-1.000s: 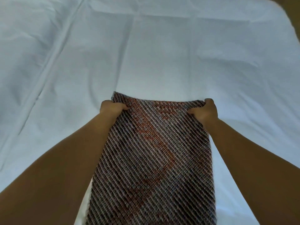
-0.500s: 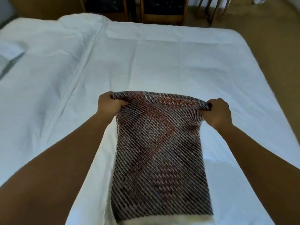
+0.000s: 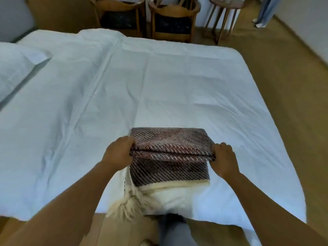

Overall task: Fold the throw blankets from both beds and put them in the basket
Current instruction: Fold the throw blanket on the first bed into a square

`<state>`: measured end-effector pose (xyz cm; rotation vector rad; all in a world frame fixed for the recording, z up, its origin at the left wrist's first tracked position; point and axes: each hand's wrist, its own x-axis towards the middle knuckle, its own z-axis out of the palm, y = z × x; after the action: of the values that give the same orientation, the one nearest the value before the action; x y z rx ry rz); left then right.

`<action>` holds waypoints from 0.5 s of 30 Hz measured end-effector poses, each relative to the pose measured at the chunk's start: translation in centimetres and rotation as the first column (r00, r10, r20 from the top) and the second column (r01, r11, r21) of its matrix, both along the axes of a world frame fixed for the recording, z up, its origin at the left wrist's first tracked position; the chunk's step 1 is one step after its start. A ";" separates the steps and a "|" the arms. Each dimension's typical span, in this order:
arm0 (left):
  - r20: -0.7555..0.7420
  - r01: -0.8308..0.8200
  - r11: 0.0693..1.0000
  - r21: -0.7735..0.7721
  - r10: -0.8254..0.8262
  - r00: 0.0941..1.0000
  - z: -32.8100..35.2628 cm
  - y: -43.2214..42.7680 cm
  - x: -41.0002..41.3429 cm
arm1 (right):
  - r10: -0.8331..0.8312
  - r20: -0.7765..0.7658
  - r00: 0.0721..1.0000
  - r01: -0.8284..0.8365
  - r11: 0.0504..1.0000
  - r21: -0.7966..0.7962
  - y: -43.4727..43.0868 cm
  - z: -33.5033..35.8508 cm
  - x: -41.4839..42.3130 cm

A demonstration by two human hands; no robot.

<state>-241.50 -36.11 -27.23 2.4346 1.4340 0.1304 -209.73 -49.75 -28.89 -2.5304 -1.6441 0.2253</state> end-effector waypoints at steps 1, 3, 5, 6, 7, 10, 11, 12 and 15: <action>-0.045 0.022 1.000 -0.020 -0.023 0.999 -0.8 -1.0 -0.4 | 0.018 0.026 0.999 -0.017 0.999 -0.036 -0.6 -0.4 -0.1; -0.126 0.077 0.996 -0.045 -0.082 0.989 -2.5 -2.7 -0.7 | 0.065 0.077 0.995 -0.057 0.993 -0.106 -1.5 -1.5 -0.2; -0.222 0.132 0.990 -0.047 -0.139 0.965 -4.5 -4.0 -0.7 | 0.101 0.100 0.990 -0.085 0.983 -0.160 -2.0 -2.7 -0.4; -0.277 0.143 0.988 -0.054 -0.153 0.949 -5.7 -4.6 -0.7 | 0.114 0.114 0.987 -0.092 0.979 -0.183 -2.3 -3.5 -0.5; -0.337 0.141 0.987 -0.076 -0.159 0.928 -6.9 -5.1 -0.7 | 0.122 0.127 0.984 -0.093 0.973 -0.213 -2.5 -4.5 -0.6; -0.485 0.107 0.970 -0.221 -0.204 0.850 -10.1 -6.3 -0.7 | 0.178 0.099 0.979 -0.130 0.921 -0.367 -3.2 -7.5 -1.1; -0.501 0.093 0.958 -0.272 -0.224 0.836 -10.8 -6.5 -0.6 | 0.199 0.070 0.977 -0.152 0.894 -0.422 -3.4 -8.3 -1.2; -0.496 0.073 0.951 -0.301 -0.221 0.839 -11.3 -6.5 -0.3 | 0.200 0.030 0.979 -0.163 0.871 -0.463 -3.4 -8.8 -1.3; -0.347 -0.103 0.959 -0.263 0.005 0.938 -11.2 -5.4 1.0 | 0.067 -0.147 0.987 -0.118 0.921 -0.371 -2.6 -9.1 -1.2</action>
<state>-240.50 -41.51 -38.42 2.2590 1.5380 -0.4777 -210.92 -52.34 -37.98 -2.6264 -1.8183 0.7738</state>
